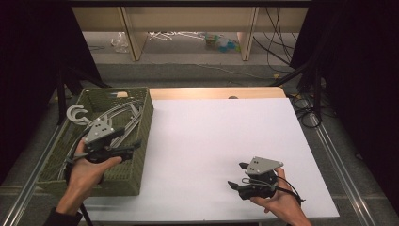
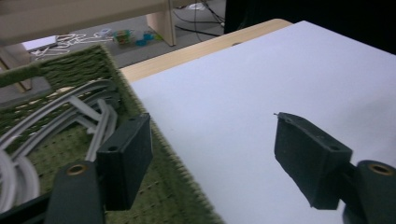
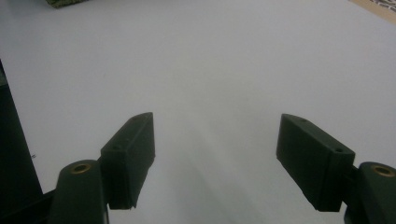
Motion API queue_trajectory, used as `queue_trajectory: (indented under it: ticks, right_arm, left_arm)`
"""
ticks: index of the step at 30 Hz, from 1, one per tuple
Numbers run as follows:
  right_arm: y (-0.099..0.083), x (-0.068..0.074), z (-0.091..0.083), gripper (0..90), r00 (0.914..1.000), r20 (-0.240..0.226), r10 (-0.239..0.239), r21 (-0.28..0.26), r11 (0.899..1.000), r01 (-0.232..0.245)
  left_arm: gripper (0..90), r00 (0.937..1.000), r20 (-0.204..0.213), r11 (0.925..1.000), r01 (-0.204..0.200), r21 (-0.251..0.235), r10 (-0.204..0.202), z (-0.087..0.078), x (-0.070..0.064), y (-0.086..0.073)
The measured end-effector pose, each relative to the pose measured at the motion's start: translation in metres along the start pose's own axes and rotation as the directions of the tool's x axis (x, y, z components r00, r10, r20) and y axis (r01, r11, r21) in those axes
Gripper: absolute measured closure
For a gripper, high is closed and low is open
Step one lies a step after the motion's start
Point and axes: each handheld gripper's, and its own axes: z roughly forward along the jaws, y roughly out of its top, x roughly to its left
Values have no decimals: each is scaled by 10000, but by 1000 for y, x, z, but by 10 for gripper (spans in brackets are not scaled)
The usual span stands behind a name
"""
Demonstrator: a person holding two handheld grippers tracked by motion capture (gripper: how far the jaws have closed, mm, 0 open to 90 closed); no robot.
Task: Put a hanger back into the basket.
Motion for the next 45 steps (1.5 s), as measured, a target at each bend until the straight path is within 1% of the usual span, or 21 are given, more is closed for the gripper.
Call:
queue_trajectory:
  ticks: [2,5,7,10,13,16,17,20,22,24,25,26,27,29,31,33,35,38,40,42,45]
  right_arm:
    - [0,0,0,278,10000,-20,86,-22,10000,-86]
    - [0,0,1,276,10000,-3,76,-58,10000,-76]
    - [-1,0,0,274,9997,-43,234,-77,9997,-234]
    - [-2,-1,0,273,9997,-26,228,-258,9994,-228]
    - [-3,-2,0,270,9994,-55,356,-262,9990,-357]
    - [-3,-1,0,270,9992,-106,380,-254,9989,-383]
    - [-3,0,0,270,9992,-110,388,-263,9989,-391]
    - [-3,0,1,269,9995,-131,279,-402,9988,-284]
    - [-2,-1,2,267,9995,-195,258,-413,9988,-266]
    - [-2,0,3,266,9992,-288,295,-401,9987,-306]
    - [-2,-1,3,266,9991,-303,287,-435,9986,-300]
    - [-3,-1,4,266,9992,-284,282,-515,9982,-297]
    - [-3,-2,3,265,9990,-308,318,-552,9979,-335]
    - [-4,-2,3,264,9989,-304,350,-582,9976,-368]
    - [-5,-2,2,259,9988,-256,408,-569,9975,-423]
    - [-5,-1,1,259,9990,-249,375,-596,9975,-389]
    - [-4,1,1,258,9986,-283,440,-592,9972,-457]
    - [-5,2,0,258,9986,-249,466,-738,9961,-483]
    - [-6,4,-1,258,9978,-287,599,-719,9955,-618]
    - [-7,6,-3,257,9972,-286,690,-936,9931,-714]
    - [-8,8,-8,254,9964,-269,807,-1254,9886,-835]
  left_arm:
    - [257,9998,166,9999,-125,-63,126,4,-7,-2]
    - [239,9988,413,9996,-268,-124,273,10,-19,-5]
    - [228,9982,597,9999,-25,-100,31,13,-26,-7]
    - [216,9968,769,9997,-193,-117,201,17,-37,-9]
    - [200,9933,1127,9996,-243,-162,260,22,-48,-14]
    - [199,9909,1290,9992,-373,-162,390,25,-56,-19]
    - [199,9891,1347,9982,-564,-201,586,27,-57,-22]
    - [183,9879,1509,9994,-342,-59,347,32,-64,-31]
    - [179,9882,1472,9991,-420,-33,420,33,-66,-34]
    - [179,9878,1449,9983,-578,-35,577,37,-71,-42]
    - [176,9881,1460,9988,-492,-12,489,38,-74,-44]
    - [172,9866,1554,9988,-488,-73,493,39,-75,-46]
    - [174,9852,1606,9982,-600,-93,607,39,-76,-48]
    - [178,9836,1692,9980,-619,-122,631,40,-78,-50]
    - [180,9812,1818,9979,-627,-153,645,42,-85,-57]
    - [180,9783,1940,9972,-744,-24,734,43,-90,-63]
    - [180,9771,1983,9969,-792,38,769,43,-93,-67]
    - [179,9768,1986,9963,-848,134,805,41,-94,-72]
    - [179,9769,1981,9963,-845,131,803,39,-94,-75]
    - [180,9775,1996,9976,-694,-18,684,37,-94,-76]
    - [177,9750,2082,9969,-730,-300,777,31,-94,-75]
